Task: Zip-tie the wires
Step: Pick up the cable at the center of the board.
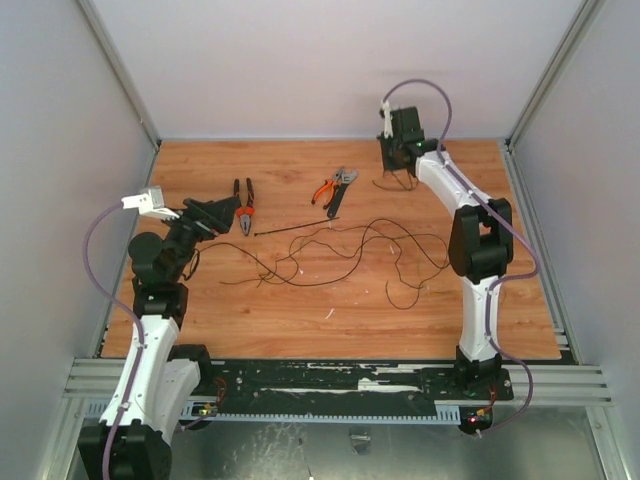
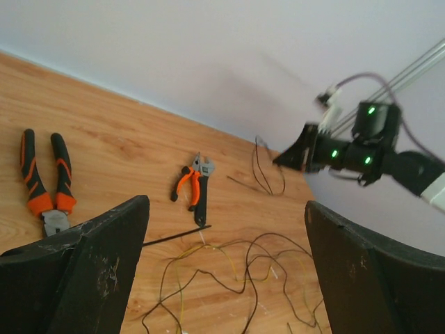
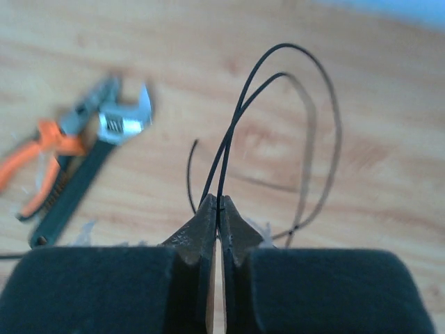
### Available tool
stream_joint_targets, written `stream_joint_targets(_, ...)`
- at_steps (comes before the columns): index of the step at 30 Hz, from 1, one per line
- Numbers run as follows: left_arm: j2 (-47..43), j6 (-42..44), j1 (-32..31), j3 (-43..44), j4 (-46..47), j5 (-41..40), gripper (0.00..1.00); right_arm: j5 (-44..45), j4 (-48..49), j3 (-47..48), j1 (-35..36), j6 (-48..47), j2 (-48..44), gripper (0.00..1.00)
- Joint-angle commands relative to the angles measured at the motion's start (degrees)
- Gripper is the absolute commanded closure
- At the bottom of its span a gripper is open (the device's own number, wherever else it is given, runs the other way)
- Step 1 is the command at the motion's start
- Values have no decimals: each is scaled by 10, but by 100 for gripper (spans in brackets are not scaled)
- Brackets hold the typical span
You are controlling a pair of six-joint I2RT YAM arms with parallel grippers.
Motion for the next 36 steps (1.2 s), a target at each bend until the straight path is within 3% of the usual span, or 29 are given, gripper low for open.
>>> stream_joint_targets(1, 17, -1, 4, 19, 26, 43, 2, 1, -27, 113, -1, -11, 8, 100)
stream_joint_targets(4, 24, -9, 4, 20, 37, 59, 2, -35, -34, 143, 4, -5, -13, 100)
stream_joint_targets(11, 37, -33, 4, 19, 69, 89, 2, -136, 50, 56, 12, 34, -134, 100)
stream_joint_targets(17, 48, -95, -8, 5, 139, 120, 2, -281, 90, 57, 21, 71, -198, 100)
stream_joint_targets(36, 31, -78, -94, 27, 158, 92, 2, -606, 266, -67, 34, 255, -392, 100)
